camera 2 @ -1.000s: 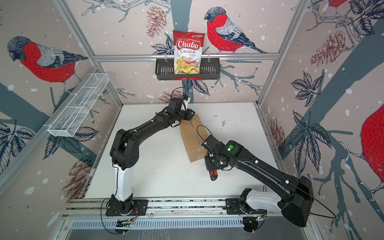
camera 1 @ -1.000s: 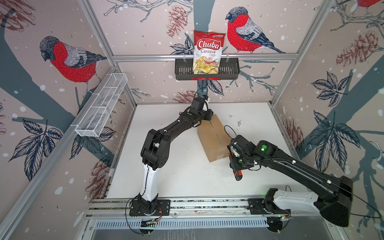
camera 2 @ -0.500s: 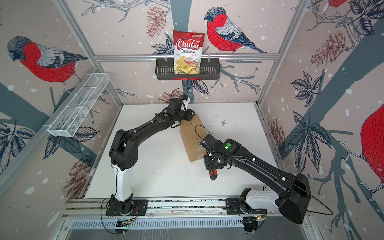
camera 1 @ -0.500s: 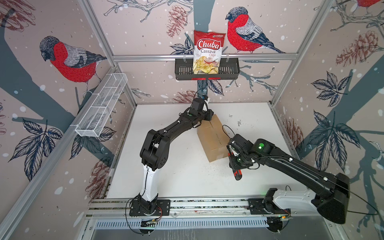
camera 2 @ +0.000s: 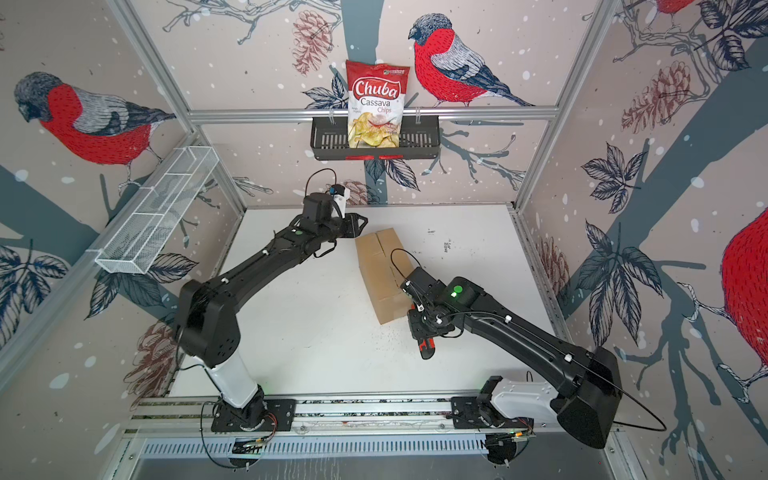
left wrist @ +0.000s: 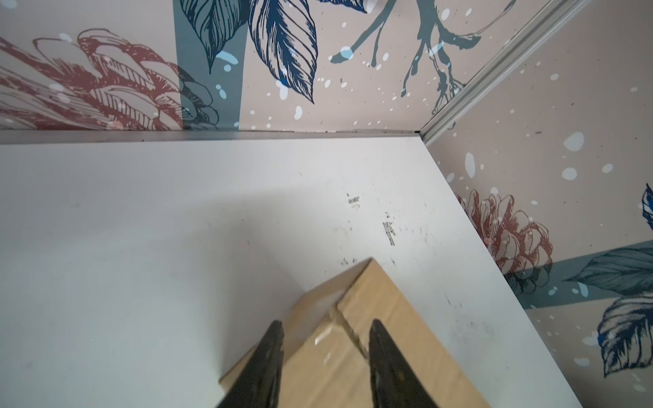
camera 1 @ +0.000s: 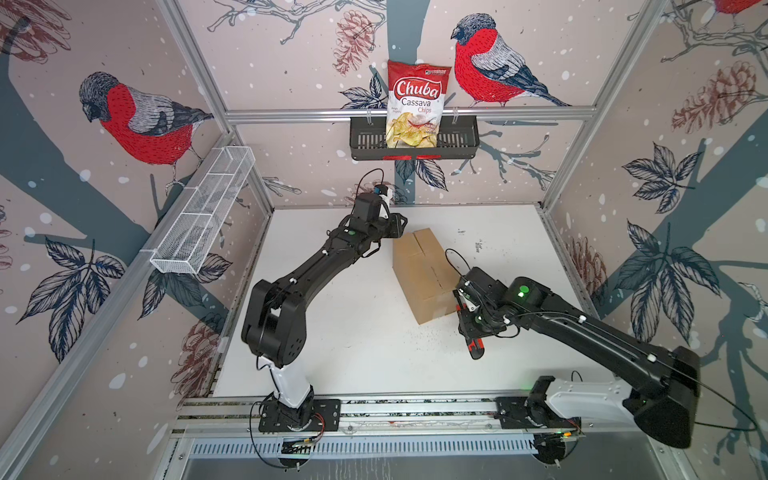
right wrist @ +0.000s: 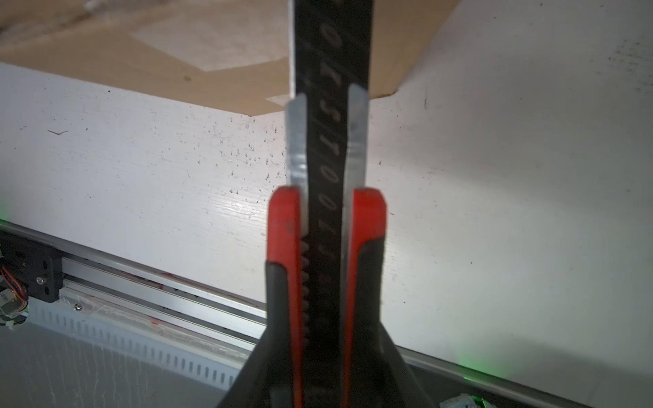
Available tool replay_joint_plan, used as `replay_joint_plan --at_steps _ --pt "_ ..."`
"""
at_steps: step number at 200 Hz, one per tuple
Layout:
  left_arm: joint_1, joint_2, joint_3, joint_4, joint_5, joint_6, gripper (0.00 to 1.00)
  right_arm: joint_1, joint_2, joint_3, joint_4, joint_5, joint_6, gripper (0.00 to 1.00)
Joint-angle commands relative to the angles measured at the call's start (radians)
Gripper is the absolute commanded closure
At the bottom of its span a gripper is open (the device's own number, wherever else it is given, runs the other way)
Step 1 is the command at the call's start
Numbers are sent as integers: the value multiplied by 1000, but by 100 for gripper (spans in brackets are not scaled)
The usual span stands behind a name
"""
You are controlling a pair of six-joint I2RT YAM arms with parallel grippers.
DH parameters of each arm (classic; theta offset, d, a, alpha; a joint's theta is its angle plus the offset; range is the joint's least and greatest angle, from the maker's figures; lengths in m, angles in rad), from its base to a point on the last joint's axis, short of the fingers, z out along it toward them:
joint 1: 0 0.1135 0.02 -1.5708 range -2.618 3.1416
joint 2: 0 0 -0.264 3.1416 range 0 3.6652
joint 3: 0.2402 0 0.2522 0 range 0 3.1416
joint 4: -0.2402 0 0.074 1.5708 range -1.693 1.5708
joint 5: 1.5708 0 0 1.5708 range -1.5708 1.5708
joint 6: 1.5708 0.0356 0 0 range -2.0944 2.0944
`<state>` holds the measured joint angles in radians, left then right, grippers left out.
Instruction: Unpack the express box
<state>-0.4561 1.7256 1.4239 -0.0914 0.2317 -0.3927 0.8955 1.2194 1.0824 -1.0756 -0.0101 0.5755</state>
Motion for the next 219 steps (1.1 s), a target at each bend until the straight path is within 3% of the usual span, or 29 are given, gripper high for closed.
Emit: replay_joint_plan --at_steps 1,29,67,109,219 --pt "8 -100 -108 7 -15 -21 64 -1 2 5 9 -1 -10 89" --pt "-6 -236 -306 50 48 -75 74 -4 9 10 13 -1 -16 89" --pt "-113 -374 -509 79 -28 -149 80 -6 18 17 13 -3 -20 89" --pt "-236 -435 -649 125 -117 -260 84 -6 17 19 14 -3 -17 89" --pt "-353 -326 -626 288 -143 -335 85 8 29 33 14 -4 -16 89"
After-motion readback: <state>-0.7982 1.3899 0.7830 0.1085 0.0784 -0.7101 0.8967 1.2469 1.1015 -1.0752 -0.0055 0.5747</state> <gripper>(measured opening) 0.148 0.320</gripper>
